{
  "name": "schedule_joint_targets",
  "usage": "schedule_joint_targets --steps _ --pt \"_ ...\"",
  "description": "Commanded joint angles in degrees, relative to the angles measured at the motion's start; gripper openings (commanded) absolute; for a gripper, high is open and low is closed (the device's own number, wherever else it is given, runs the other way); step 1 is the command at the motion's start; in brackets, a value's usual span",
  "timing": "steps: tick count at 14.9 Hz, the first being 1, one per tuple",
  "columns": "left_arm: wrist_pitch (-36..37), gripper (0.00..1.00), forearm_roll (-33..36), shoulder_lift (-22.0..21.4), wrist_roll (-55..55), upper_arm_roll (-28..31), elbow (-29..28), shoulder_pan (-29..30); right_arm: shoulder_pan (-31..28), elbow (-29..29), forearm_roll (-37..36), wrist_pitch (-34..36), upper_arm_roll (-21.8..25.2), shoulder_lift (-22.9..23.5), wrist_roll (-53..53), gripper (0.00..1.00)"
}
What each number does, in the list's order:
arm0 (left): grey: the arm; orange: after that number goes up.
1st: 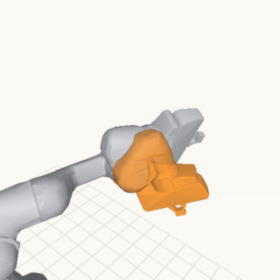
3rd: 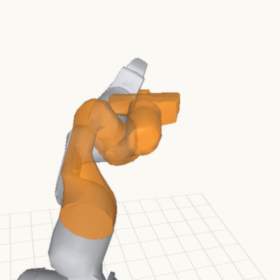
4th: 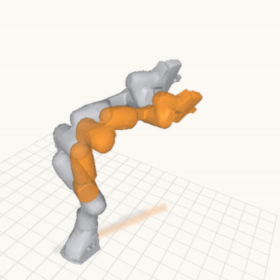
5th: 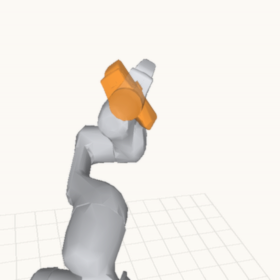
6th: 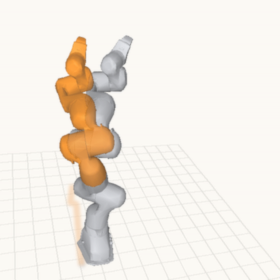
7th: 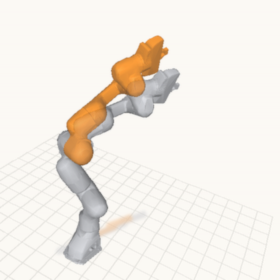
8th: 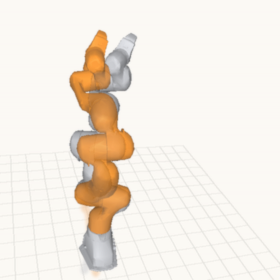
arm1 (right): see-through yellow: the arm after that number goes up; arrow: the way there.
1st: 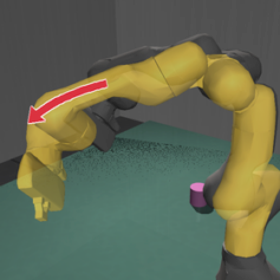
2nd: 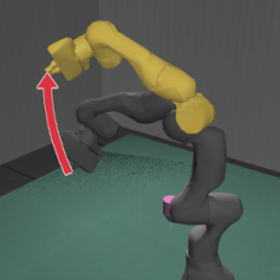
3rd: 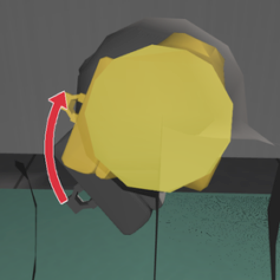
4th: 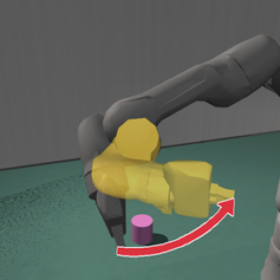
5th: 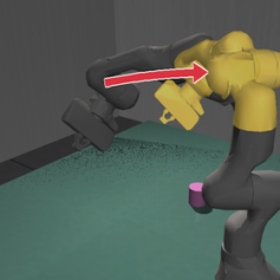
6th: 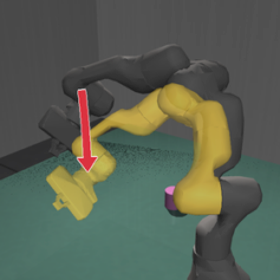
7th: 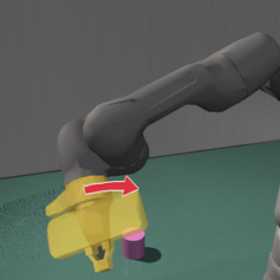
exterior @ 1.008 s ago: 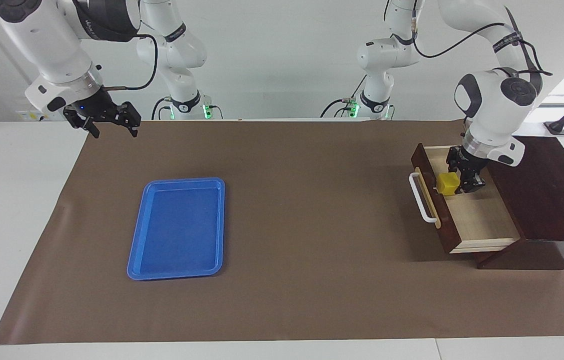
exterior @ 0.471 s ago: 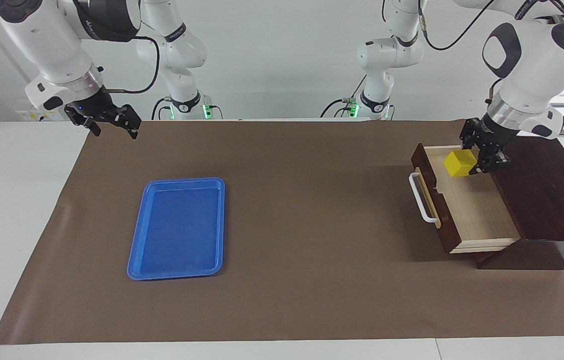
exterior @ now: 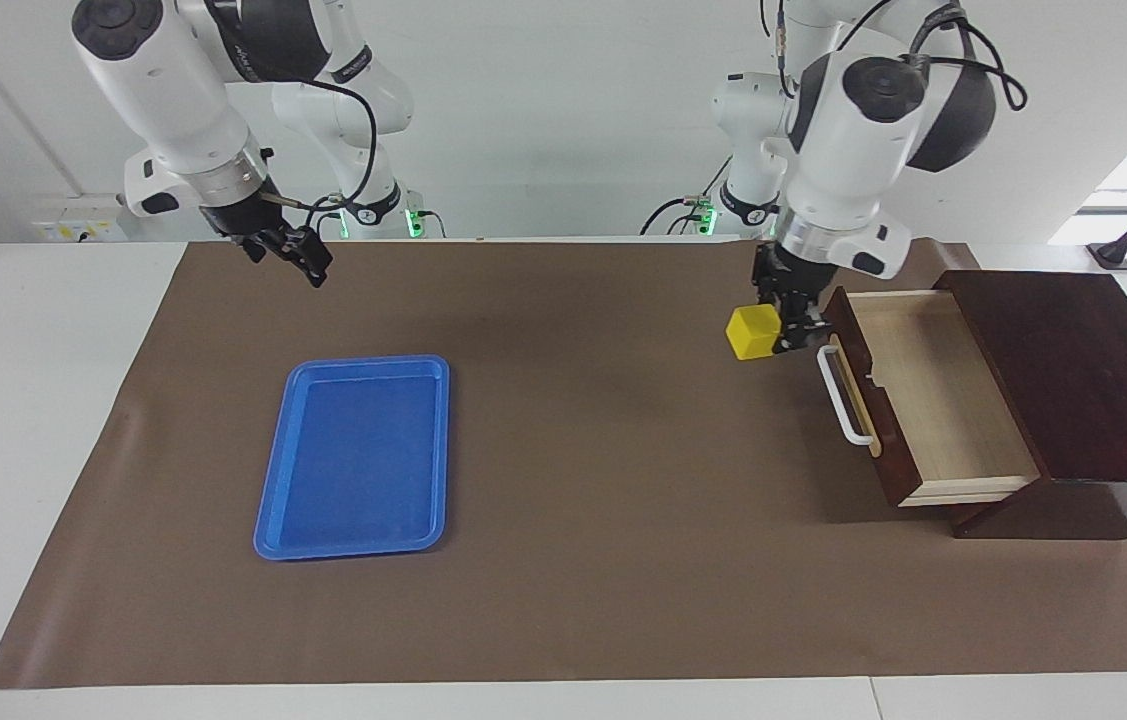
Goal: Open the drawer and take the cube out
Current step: 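Lift the cube with the left gripper while the right gripper approaches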
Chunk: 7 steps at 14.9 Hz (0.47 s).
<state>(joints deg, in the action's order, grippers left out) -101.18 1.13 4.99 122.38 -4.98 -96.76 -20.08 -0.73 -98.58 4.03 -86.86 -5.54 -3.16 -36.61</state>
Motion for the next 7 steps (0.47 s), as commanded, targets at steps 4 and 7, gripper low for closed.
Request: schedule_joint_targets --steps 4,7 --pt "-4.5 0.00 -0.4 0.5 13.7 1.3 -4.0 -8.0 3.8 -2.3 10.5 -4.0 0.0 0.9 -26.5 1.00" --pt "-5.6 0.00 -0.4 0.5 15.9 1.3 -4.4 -8.1 7.5 -2.3 15.5 -8.2 0.0 3.6 -39.4 1.00"
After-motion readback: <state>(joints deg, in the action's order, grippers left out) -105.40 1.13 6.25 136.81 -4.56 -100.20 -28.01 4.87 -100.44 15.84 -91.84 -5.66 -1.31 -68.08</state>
